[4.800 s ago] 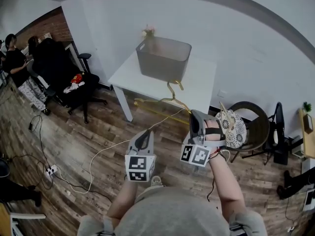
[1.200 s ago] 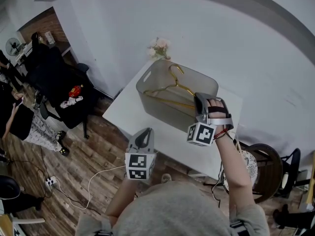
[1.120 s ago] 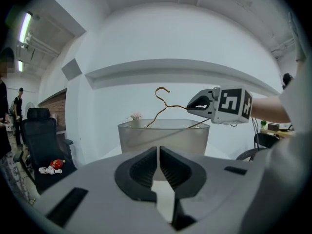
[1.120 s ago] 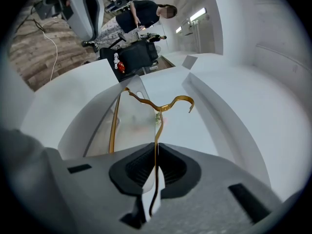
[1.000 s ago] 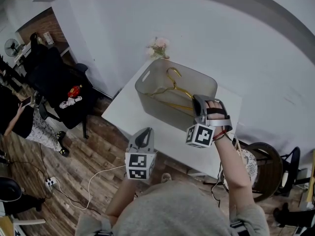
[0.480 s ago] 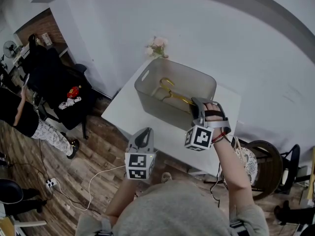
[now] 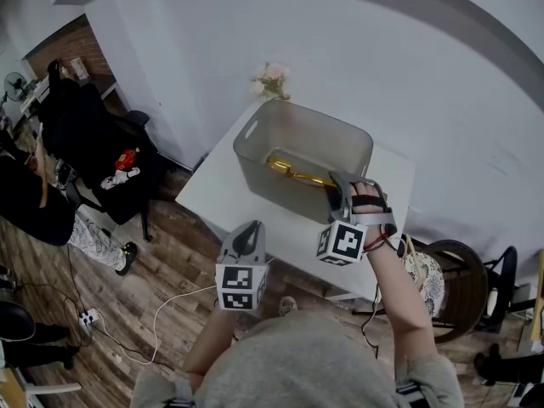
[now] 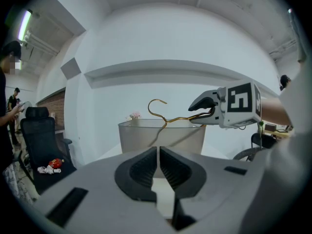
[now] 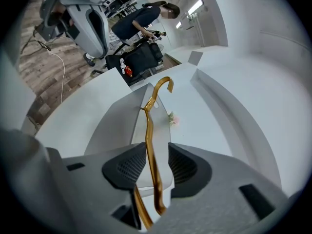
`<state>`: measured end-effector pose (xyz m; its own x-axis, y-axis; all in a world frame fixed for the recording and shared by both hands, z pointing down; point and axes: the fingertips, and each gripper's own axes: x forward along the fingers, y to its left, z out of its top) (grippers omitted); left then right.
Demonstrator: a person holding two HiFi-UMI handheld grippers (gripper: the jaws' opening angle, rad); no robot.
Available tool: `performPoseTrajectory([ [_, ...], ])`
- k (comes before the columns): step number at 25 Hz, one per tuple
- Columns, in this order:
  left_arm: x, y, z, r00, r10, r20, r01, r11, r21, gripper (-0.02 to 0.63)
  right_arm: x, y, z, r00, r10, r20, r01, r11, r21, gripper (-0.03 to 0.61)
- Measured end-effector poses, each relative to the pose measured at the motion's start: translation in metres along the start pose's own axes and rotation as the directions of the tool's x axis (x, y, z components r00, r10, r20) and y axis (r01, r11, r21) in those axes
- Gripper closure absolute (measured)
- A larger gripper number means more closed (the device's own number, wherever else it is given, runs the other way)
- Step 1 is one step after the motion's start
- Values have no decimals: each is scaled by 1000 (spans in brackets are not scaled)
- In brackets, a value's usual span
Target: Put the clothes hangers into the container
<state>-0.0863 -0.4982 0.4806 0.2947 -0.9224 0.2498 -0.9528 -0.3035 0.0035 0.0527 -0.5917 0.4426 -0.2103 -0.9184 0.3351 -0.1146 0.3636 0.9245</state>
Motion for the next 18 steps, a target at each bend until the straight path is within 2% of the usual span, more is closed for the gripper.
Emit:
performPoseTrajectory([
  [7, -9, -6, 2, 1000, -15, 5, 15, 1000, 0, 594, -17, -1, 5, 1000, -13, 9, 13, 1000, 25, 414],
  [18, -47, -17, 0, 999, -32, 25, 32, 999, 2, 594, -62, 5, 32, 998, -54, 37, 52, 998, 48, 425],
])
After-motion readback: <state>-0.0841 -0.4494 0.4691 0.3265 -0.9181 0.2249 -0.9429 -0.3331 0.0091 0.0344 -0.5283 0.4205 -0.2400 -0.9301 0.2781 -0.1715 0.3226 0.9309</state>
